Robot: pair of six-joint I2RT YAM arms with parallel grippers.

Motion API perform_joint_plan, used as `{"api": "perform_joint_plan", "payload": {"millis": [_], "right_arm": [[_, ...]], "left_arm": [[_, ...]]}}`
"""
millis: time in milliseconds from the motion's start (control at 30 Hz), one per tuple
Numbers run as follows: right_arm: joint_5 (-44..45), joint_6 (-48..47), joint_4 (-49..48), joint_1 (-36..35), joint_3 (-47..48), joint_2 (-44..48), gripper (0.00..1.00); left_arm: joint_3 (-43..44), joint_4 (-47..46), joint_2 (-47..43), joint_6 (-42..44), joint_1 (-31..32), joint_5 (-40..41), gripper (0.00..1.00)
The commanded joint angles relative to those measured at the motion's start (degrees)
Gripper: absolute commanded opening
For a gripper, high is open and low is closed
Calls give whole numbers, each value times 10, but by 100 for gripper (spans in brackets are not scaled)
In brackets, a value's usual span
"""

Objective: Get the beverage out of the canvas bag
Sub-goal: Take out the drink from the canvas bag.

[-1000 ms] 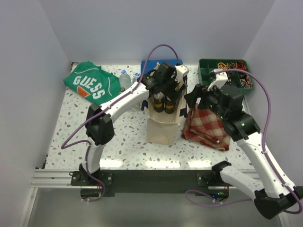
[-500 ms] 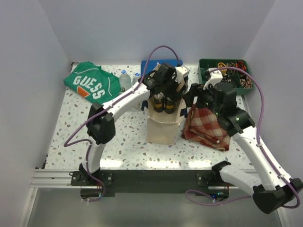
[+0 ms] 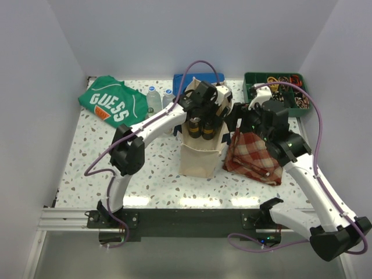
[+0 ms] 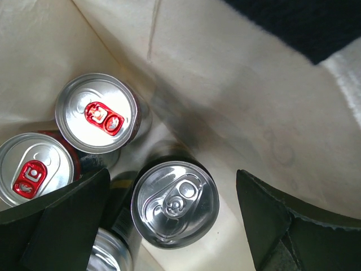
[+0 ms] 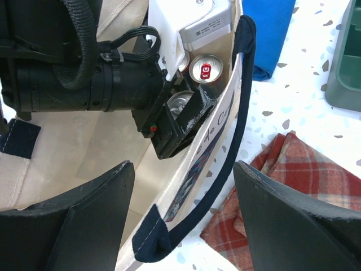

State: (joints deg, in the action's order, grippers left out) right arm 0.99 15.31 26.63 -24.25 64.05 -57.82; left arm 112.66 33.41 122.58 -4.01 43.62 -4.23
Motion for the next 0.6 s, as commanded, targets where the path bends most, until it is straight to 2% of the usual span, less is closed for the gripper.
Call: {"api": "perform_joint_plan", "payload": {"millis": [0,267,567], "right_arm": [[12,-9,-9,1,15,-1,75],[9,-7,-10,1,13,-3,75],[9,-6,-13,2,10,-5,75]], "left_arm": [[2,-13,9,-17,-2,7,98],[6,-20,16,-15,-2,-3,98],[11,-13,24,-7,-2,-3,92]]}}
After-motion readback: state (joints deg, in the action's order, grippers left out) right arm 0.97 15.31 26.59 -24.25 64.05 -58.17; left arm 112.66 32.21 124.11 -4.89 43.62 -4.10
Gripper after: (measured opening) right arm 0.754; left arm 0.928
